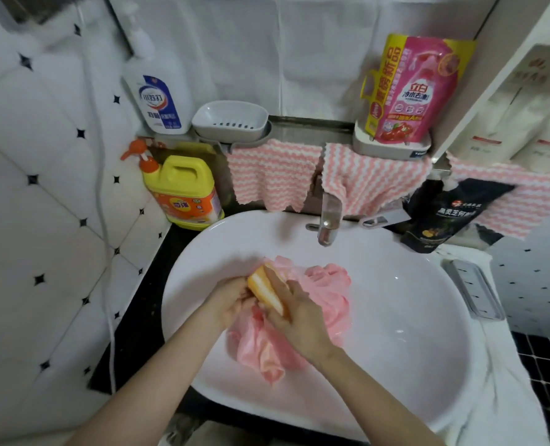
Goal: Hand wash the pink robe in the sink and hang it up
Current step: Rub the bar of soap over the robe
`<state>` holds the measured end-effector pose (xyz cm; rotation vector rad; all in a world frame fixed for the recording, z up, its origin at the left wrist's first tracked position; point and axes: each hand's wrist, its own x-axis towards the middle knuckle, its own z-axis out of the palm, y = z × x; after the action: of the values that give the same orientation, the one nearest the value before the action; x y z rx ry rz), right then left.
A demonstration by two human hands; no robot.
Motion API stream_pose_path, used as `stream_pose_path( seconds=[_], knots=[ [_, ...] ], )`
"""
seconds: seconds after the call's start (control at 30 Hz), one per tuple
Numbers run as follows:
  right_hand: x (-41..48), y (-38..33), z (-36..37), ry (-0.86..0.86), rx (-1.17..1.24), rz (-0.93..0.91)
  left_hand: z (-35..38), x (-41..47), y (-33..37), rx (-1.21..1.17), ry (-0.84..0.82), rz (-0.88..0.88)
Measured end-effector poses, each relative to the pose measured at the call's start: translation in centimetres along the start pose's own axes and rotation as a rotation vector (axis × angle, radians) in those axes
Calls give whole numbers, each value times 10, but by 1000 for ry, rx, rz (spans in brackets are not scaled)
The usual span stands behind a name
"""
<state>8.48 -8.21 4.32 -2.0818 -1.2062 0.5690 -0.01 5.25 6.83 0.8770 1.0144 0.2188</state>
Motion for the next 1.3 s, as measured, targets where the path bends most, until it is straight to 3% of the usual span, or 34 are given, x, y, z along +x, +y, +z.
stream_pose_path(
  seconds=[0.13,0.27,0.4,0.53,0.67,0.83,0.93,1.03,1.1,1.2,1.3],
  knots=[
    [18,18,-4,130,148,233,-3,-5,-7,-93,54,-67],
    [-3,-6,9,4,31,53,-4,-4,-4,-57,50,-24],
    [15,4,10,81,109,218,-12,-9,-14,-54,35,0],
    [-3,-13,22,-51,47,91,-23,-7,-15,8,30,51],
    [23,11,11,-24,154,274,-31,-12,-21,3,18,45],
    [6,16,15,-172,208,156,-49,-6,-9,1,-20,15],
    [13,26,17,-277,154,234,-53,-20,-9,295,-81,29],
    [13,21,18,-260,172,252,-66,-20,-13,810,140,212],
    [3,6,30,-272,99,158,-81,-16,-13,1068,265,262],
    [-11,-8,61,-386,-125,-32,-95,-17,-19,1023,310,188],
    [-3,10,70,-496,-356,-31,-106,-29,-35,954,366,102]
  ],
)
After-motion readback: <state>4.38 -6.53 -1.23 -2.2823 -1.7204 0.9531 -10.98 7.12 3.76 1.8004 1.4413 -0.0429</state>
